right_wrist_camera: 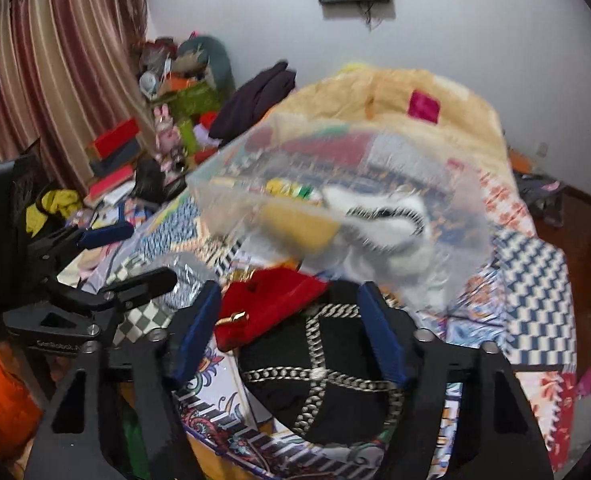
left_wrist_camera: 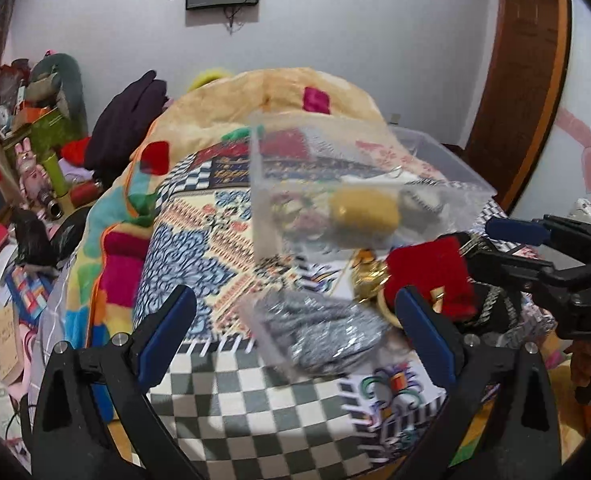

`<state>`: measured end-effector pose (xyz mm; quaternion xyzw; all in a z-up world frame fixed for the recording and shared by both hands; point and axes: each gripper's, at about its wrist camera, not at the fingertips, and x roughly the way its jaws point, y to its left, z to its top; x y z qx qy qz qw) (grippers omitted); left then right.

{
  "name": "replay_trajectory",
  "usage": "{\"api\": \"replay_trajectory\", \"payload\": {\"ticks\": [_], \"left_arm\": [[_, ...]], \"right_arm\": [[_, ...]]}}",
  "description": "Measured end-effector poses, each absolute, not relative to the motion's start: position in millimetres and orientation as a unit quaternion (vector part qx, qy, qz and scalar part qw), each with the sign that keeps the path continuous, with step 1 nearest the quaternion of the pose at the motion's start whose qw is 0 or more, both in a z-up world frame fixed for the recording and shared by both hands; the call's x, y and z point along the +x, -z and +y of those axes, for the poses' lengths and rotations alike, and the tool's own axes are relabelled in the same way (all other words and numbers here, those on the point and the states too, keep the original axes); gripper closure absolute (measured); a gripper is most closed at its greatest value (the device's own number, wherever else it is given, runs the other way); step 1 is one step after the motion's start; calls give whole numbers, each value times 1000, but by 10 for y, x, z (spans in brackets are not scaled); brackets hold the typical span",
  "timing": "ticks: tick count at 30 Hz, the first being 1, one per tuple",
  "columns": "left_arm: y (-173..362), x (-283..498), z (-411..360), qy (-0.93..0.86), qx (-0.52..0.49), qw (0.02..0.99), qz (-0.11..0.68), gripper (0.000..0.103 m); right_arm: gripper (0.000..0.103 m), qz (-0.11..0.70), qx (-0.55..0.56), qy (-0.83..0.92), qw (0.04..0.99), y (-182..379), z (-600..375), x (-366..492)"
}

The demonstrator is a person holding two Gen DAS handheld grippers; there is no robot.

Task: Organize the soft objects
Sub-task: 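Grasp the silver foil packet with the left tool while the right grasps the red velvet pouch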

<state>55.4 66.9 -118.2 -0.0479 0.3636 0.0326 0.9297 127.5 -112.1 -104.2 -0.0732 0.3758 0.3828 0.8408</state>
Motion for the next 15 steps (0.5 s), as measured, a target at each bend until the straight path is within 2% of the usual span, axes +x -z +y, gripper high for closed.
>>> {"api": "replay_trajectory", "payload": {"ticks": [2, 5, 7, 11, 15], "left_arm": [[1235, 558, 697, -32, -57, 928, 367, 5], [1319, 592, 699, -21, -59, 922, 381, 21], [1384, 625, 687, -14, -61, 918, 391, 26], [1435, 644, 670, 7, -75, 917, 392, 39], [1413, 633, 635, 20, -76, 918, 389, 56]], "right_arm": [[48, 393, -74, -389, 830, 1144, -1052, 1304], [59, 415, -73, -395, 816, 1268, -989, 1329], [63, 418, -73, -395, 815, 1301, -957, 1315], [87, 414, -71, -392, 818, 1288, -964, 1313], [94, 405, -58, -393, 823, 1272, -1004, 1309]]}}
